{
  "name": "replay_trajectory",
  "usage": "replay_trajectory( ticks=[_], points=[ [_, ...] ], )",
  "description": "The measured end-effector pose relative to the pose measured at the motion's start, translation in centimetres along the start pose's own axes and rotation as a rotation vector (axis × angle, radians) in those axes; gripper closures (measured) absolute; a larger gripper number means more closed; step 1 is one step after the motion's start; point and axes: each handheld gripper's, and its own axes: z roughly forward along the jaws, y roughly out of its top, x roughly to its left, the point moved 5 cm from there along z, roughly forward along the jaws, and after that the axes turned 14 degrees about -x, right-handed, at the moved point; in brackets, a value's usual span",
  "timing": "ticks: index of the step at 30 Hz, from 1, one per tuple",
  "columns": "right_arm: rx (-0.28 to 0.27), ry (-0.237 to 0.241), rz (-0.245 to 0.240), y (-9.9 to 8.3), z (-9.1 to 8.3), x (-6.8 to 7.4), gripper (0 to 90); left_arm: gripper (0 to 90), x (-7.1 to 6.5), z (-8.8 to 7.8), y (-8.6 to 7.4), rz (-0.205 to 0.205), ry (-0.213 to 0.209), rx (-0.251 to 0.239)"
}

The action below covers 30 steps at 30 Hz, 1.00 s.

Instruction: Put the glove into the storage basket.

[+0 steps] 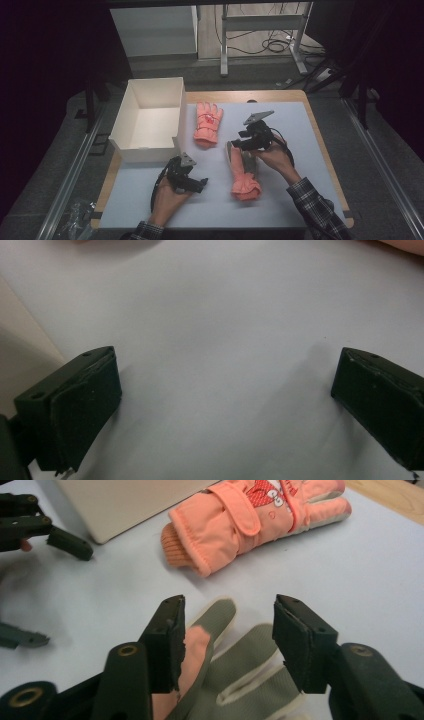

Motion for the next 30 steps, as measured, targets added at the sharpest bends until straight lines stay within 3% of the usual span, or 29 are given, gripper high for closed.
replay_trajectory(
  ticks=[13, 18, 30],
  points=[
    [-0.012, -0.012, 0.025, 1.7, 2.5, -0.6, 41.4, 0.0, 0.0, 0.0, 0.0, -0.004, 0.000, 0.001],
    [-0.009, -0.015, 0.013, 2.6, 3.7, -0.6, 41.4, 0.0, 0.0, 0.0, 0.0, -0.004, 0.000, -0.001],
    [-0.004, -0.019, 0.005, 3.9, 6.3, -0.9, 47.9, 0.0, 0.0, 0.0, 0.0, -0.004, 0.000, 0.001]
  ],
)
